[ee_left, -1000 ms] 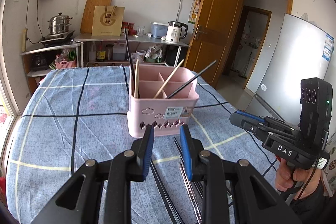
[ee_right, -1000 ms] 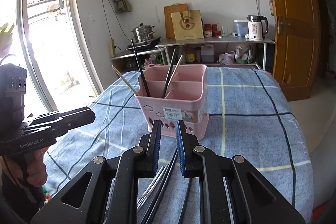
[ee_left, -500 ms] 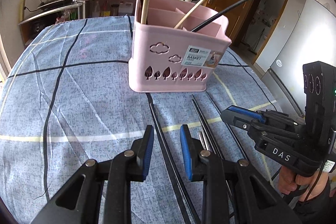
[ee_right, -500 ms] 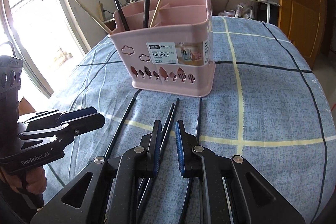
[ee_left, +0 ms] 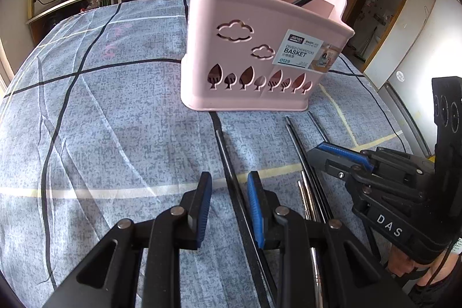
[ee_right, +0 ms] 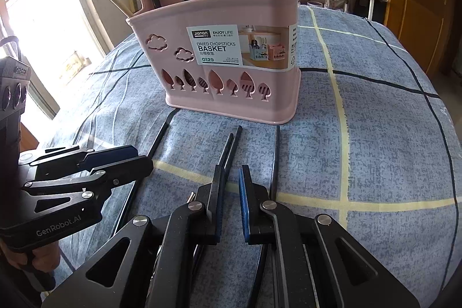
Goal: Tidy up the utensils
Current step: 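Move both tools back down toward the remaining black chopsticks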
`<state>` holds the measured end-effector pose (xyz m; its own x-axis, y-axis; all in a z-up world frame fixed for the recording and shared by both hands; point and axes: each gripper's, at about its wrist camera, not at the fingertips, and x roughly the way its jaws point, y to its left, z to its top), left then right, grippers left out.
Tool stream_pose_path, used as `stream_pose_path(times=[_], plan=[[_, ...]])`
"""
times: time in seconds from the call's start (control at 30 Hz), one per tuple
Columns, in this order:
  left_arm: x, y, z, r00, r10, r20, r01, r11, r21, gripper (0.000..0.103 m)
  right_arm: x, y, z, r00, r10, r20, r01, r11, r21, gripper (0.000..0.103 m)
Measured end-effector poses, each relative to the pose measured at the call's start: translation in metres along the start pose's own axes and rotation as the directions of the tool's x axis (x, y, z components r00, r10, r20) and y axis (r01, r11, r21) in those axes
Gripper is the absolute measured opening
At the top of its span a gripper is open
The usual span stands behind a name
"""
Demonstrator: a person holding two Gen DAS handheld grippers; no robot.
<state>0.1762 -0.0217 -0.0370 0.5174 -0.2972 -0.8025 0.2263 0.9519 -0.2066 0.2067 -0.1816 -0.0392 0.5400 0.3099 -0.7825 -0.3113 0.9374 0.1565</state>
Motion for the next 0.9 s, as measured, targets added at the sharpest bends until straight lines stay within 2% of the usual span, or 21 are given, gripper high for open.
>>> stream_pose_path(times=[0.1, 0.27, 0.53, 0.9], plan=[[0.0, 0.0, 0.001, 1.0, 0.005, -0.003, -0.005, 1.0, 0.002, 0.027, 0.002, -0.005, -0.001, 1.0, -0.017, -0.017, 0.017, 1.0, 0.008, 0.009], [0.001, 0.001, 0.005, 1.0, 0.023, -0.005, -0.022, 1.0, 0.004, 0.027, -0.006, -0.006, 0.001, 1.0, 0.013, 0.003, -0.013, 1.0, 0.018, 0.009], [0.002, 0.0, 0.006, 1.0, 0.028, -0.005, -0.028, 1.0, 0.003, 0.027, 0.002, -0.001, 0.005, 1.0, 0.021, -0.015, -0.02, 0.999, 0.025, 0.009], [0.002, -0.002, 0.005, 0.999, 0.039, -0.008, -0.039, 0.999, 0.009, 0.027, 0.007, 0.004, 0.007, 0.999, -0.015, -0.029, 0.015, 1.0, 0.003, 0.009]])
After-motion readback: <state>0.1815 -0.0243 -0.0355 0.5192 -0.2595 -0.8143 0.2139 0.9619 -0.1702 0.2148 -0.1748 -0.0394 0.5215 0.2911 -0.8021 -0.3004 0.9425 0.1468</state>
